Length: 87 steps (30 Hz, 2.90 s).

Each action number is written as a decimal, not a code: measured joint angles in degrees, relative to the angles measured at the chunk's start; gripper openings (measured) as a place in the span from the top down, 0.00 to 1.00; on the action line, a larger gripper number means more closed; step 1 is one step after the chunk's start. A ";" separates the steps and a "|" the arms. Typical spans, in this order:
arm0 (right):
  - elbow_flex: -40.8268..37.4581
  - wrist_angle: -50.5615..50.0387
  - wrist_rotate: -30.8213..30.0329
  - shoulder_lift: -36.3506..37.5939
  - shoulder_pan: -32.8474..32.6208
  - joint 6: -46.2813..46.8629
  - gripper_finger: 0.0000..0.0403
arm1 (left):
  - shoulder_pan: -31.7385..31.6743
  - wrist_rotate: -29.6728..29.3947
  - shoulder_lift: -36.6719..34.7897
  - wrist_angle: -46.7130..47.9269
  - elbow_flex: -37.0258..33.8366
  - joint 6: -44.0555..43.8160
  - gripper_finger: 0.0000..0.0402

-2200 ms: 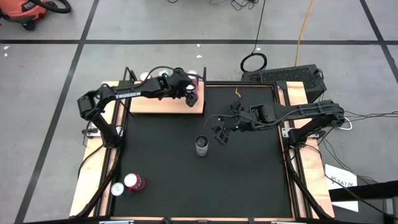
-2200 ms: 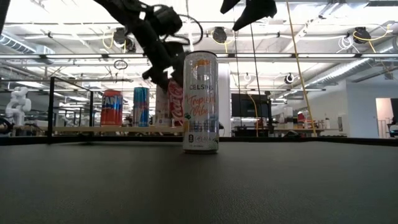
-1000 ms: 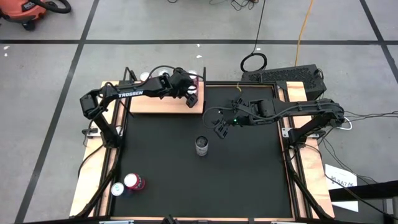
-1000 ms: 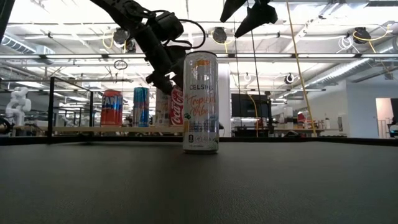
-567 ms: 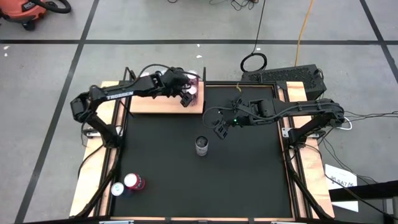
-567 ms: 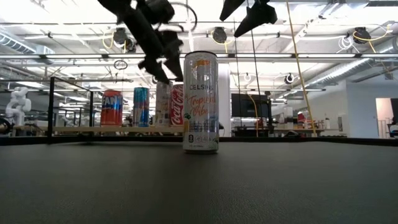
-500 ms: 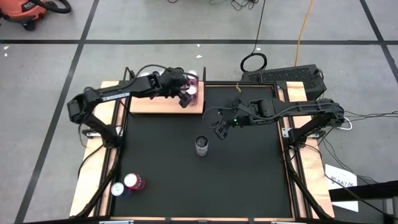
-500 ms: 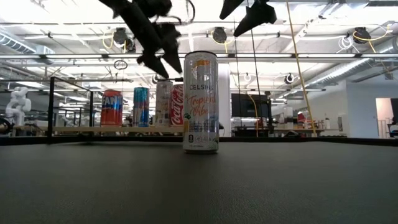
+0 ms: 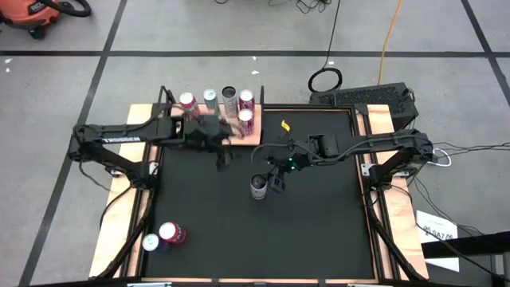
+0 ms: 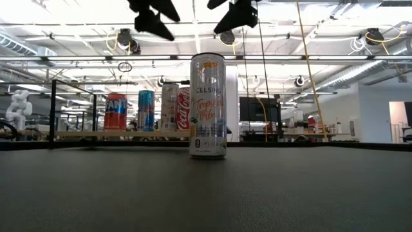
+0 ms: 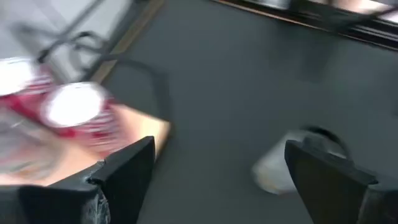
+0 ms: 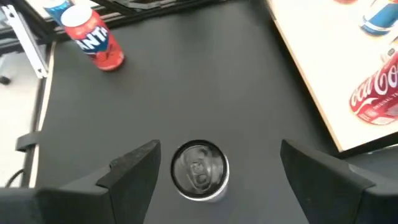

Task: Place canned beverage on shelf
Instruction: Put the white yellow soda can on the shelf aligned with the other white yellow soda can

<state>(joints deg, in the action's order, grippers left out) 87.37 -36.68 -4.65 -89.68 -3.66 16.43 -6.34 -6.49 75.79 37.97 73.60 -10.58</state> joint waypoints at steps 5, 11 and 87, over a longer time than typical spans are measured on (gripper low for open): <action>0.00 -1.94 -3.46 1.06 -0.74 2.09 0.21 | 8.54 0.46 3.55 -2.92 -0.27 0.45 0.12; -0.02 -7.91 -7.50 5.08 -3.46 6.23 0.21 | 13.15 -1.02 9.34 -11.37 -1.81 0.29 0.12; -34.64 49.12 -2.00 0.03 -2.21 -6.41 0.03 | 13.43 -11.85 3.74 6.37 7.45 -3.69 0.12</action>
<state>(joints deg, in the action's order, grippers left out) 52.73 12.44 -6.64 -89.64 -5.87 10.02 7.09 -18.34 79.53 44.34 81.06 -14.27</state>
